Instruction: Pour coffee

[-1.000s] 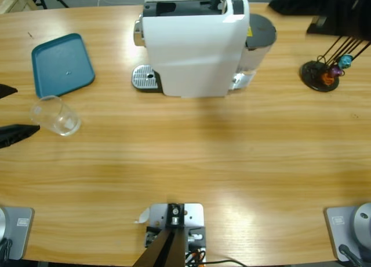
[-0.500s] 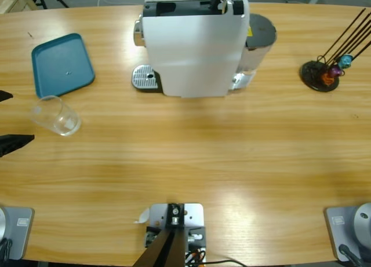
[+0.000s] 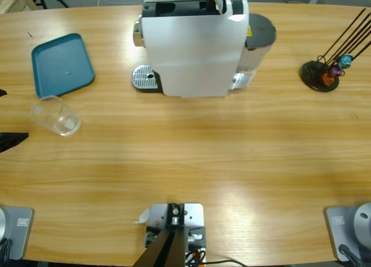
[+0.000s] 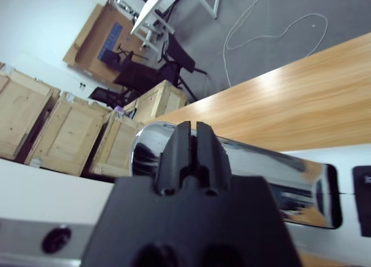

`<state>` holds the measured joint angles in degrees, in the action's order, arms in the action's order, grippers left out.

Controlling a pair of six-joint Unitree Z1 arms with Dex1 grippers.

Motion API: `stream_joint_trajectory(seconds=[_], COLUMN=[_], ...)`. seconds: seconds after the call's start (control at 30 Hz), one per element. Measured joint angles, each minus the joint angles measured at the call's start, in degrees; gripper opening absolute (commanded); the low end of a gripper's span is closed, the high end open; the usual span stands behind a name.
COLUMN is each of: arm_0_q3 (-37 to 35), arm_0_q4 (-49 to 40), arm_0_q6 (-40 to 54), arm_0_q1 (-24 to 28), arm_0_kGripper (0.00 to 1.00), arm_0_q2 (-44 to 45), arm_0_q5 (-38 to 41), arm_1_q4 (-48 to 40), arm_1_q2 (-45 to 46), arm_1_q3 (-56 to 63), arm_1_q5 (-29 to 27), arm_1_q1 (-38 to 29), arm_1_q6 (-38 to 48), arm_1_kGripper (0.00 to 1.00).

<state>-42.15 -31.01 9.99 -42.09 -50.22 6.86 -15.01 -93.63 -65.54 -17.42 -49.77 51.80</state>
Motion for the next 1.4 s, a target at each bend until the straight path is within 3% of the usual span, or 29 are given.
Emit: stream_joint_trajectory(seconds=[0.37, 0.9, 1.2, 1.23, 1.27, 1.3, 1.4], arm_0_q3=[0.4, 1.0, 1.0, 1.0, 1.0, 1.0, 1.7], arm_0_q4=[0.1, 0.3, 0.3, 0.3, 0.3, 0.3, 1.2], arm_0_q6=[-0.3, -0.5, -0.8, -0.9, -1.3, -1.7, -3.8], arm_0_q1=[0.0, 0.0, 0.0, 0.0, 0.0, 0.0, 0.0], arm_0_kGripper=[1.000, 1.000, 1.000, 1.000, 1.000, 1.000, 1.000], arm_0_q2=[0.1, 0.1, 0.3, 0.3, 0.3, 0.3, 1.6], arm_0_q5=[-3.0, -3.2, -3.2, -3.2, -3.2, -3.2, -4.4], arm_1_q4=[-0.6, 20.0, 21.1, 21.1, 21.1, 20.4, 17.3], arm_1_q2=[-7.7, -10.1, -12.2, -12.2, -12.2, -11.9, -10.1], arm_1_q3=[-1.8, -11.8, -12.9, -12.9, -12.9, -12.6, -9.7], arm_1_q5=[5.2, 5.3, 6.7, 6.7, 6.7, 6.7, 10.7], arm_1_q1=[-1.1, -1.9, -2.6, -2.7, -2.7, -2.7, -2.8], arm_1_q6=[-1.8, -4.9, -4.8, -4.7, -4.7, -5.0, -14.5], arm_1_kGripper=[0.000, 0.000, 0.000, 0.141, 0.842, 1.000, 1.000])
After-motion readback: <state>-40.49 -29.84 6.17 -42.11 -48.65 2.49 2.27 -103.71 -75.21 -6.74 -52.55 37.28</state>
